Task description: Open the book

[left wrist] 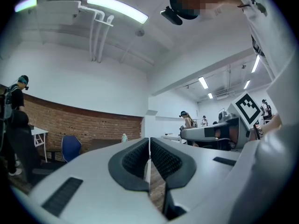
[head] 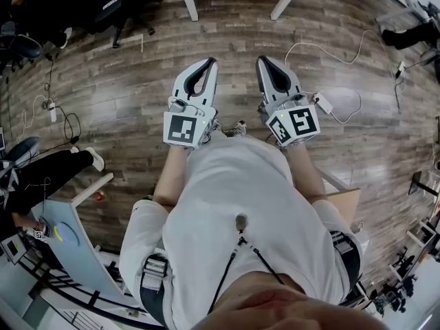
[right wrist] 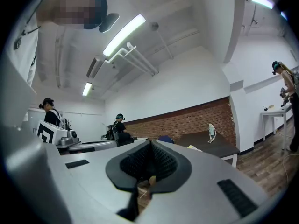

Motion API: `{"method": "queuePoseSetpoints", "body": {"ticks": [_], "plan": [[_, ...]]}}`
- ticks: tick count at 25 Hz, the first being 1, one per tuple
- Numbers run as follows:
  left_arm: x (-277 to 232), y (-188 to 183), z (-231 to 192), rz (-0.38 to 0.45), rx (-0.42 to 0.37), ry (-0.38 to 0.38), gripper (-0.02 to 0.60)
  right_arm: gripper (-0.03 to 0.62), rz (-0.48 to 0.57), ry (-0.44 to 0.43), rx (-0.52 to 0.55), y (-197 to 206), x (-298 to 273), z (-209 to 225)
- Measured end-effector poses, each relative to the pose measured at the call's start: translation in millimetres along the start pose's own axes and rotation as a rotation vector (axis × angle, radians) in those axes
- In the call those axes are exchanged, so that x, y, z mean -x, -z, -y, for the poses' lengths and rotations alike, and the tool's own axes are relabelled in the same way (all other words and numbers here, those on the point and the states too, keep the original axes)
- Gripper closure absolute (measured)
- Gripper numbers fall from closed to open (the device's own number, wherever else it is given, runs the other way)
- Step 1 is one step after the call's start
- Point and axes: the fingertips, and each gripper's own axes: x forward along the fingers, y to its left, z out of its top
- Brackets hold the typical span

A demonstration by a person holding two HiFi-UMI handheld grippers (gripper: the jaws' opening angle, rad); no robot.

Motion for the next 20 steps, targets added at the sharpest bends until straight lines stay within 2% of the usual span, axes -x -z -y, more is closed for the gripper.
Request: {"method": "queuePoseSetpoints", "body": {"ticks": [4, 7, 15, 20], "plan": [[3.4, 0.4, -15.4, 0.006, 0.0, 0.0, 0.554, 0.557, 0.002, -0.02, -0.024, 4.7, -14.5, -10.4], [13.9, 8.8, -32.1, -0.027, -0.016, 0.01, 0.554, 0.557, 0.0, -0.026, -0.018, 9.4, -25.6, -25.9], [31.7, -3.0, -70.8, 0.028, -0.003, 0.01, 0.554, 0.557, -0.001, 0.0, -0.006, 16.4, -53.1, -61.3], [36.4, 0.5, -89.0, 0.006, -0.008, 0.021, 0.554, 0.557, 0.008, 0.001, 0.027, 11.4, -68.2, -72.7]]}}
